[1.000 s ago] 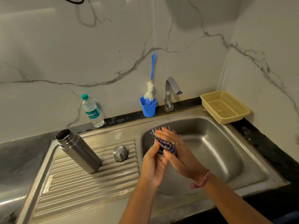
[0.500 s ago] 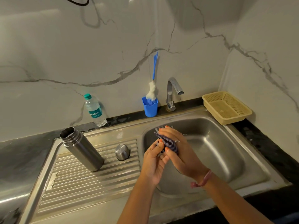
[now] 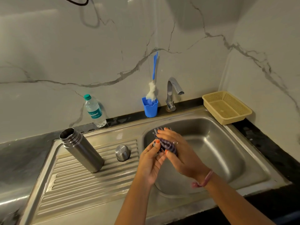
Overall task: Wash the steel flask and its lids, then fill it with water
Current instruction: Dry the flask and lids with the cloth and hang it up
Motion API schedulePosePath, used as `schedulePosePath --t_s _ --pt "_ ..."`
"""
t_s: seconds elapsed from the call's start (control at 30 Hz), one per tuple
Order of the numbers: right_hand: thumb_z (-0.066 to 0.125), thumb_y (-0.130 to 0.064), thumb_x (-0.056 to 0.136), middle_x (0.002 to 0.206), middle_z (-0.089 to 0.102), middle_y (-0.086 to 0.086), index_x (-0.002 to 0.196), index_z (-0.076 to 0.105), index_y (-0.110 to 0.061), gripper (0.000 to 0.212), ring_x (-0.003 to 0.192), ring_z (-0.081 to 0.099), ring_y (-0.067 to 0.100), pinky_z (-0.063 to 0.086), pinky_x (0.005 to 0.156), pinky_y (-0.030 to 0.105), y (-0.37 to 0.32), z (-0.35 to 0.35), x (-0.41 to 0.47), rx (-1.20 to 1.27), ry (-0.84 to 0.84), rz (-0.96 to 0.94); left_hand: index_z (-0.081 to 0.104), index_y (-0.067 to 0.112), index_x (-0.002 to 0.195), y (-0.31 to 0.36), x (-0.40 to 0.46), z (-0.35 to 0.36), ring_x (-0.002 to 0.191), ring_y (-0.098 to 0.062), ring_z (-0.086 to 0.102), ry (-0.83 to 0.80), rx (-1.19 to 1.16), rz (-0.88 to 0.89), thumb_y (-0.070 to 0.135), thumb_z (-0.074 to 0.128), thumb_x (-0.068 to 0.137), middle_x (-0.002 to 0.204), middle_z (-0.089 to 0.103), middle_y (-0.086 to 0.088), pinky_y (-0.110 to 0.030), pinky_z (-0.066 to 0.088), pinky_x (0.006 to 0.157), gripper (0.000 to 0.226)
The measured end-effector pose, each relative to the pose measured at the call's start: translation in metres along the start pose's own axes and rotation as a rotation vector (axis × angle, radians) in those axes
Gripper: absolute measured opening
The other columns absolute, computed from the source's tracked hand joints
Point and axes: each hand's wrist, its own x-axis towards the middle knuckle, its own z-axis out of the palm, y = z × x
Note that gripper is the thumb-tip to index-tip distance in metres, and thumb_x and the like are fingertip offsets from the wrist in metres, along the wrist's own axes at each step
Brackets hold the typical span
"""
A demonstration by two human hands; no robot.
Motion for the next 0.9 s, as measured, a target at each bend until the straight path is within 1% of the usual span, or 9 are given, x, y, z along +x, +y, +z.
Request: schedulePosePath --t_s 0.13,0.23,0.3,0.4,0.53,0.6,0.7,0.8,0.9 --pt "0.042 -0.019 0.092 0.153 0.034 0.004 0.146 0.034 -0.003 0.057 0.145 0.025 0.019 0.023 0.118 0.033 0.003 0.016 -0.022 0.125 0.058 0.006 0.064 -0.002 0.121 -0.001 -0.001 -0.001 0.095 -0.026 0.07 0.042 -0.106 -0.065 0.021 0.065 0.084 0.121 0.067 -0.021 -0.033 0.059 0.083 0.044" --pt "0.041 -0.009 0.092 0.142 0.049 0.003 0.14 0.041 -0.002 0.048 0.134 0.044 0.013 0.038 0.105 0.019 -0.004 0.024 -0.021 0.588 0.19 0.211 0.061 -0.006 0.123 -0.004 -0.003 0.0 0.095 -0.027 0.069 0.049 -0.124 -0.12 0.017 0.065 0.084 0.123 0.065 -0.024 -0.03 0.062 0.074 0.045" --pt "0.04 -0.013 0.089 0.125 0.063 0.0 0.131 0.052 -0.008 0.043 0.12 0.056 0.011 0.045 0.095 0.017 -0.004 0.021 -0.006 0.721 0.214 0.359 0.063 -0.004 0.117 -0.005 -0.003 0.0 0.087 -0.024 0.072 0.026 -0.097 -0.135 0.015 0.064 0.084 0.112 0.069 -0.022 -0.029 0.062 0.071 0.038" --pt "0.044 -0.023 0.087 0.123 0.064 0.0 0.127 0.056 -0.014 0.043 0.118 0.057 0.013 0.046 0.097 0.022 -0.005 0.014 0.005 0.518 0.172 0.312 0.064 -0.005 0.118 -0.004 0.0 -0.002 0.086 -0.023 0.073 0.017 -0.093 -0.113 0.016 0.064 0.084 0.111 0.07 -0.022 -0.029 0.062 0.073 0.04" --pt "0.042 -0.018 0.089 0.149 0.04 -0.005 0.146 0.035 -0.022 0.057 0.141 0.032 0.015 0.027 0.117 0.036 0.001 0.029 -0.003 0.065 0.125 0.05 0.068 -0.001 0.114 -0.003 0.004 -0.006 0.091 -0.024 0.072 0.017 -0.09 -0.081 0.018 0.059 0.087 0.112 0.07 -0.02 -0.033 0.06 0.081 0.033" --pt "0.042 -0.016 0.09 0.153 0.034 -0.004 0.148 0.031 -0.019 0.059 0.144 0.026 0.018 0.025 0.118 0.036 0.001 0.038 -0.014 0.16 0.173 0.047 0.069 0.0 0.115 -0.002 0.004 -0.007 0.102 -0.026 0.068 0.01 -0.104 -0.096 0.023 0.058 0.09 0.119 0.068 -0.021 -0.034 0.056 0.09 0.036" --pt "0.04 -0.01 0.092 0.145 0.045 -0.007 0.141 0.034 -0.003 0.05 0.137 0.038 0.008 0.034 0.109 0.02 -0.005 0.041 -0.021 0.585 0.262 0.131 0.061 -0.006 0.125 -0.002 0.006 -0.008 0.117 -0.031 0.059 0.038 -0.142 -0.116 0.024 0.062 0.089 0.132 0.06 -0.026 -0.035 0.053 0.093 0.047" --pt "0.041 -0.015 0.09 0.131 0.06 -0.006 0.135 0.046 -0.006 0.046 0.125 0.053 0.01 0.042 0.097 0.016 0.0 0.034 -0.006 0.808 0.293 0.294 0.065 -0.005 0.119 -0.003 0.006 -0.009 0.099 -0.026 0.068 0.018 -0.098 -0.112 0.019 0.064 0.086 0.126 0.063 -0.026 -0.029 0.059 0.082 0.04" --pt "0.044 -0.025 0.086 0.125 0.064 0.006 0.13 0.052 -0.004 0.049 0.121 0.056 0.02 0.046 0.097 0.025 0.005 0.024 0.009 0.729 0.261 0.288 0.072 -0.001 0.109 -0.002 0.006 -0.011 0.093 -0.025 0.071 -0.021 -0.079 -0.111 0.018 0.063 0.087 0.119 0.067 -0.024 -0.031 0.06 0.081 0.03"
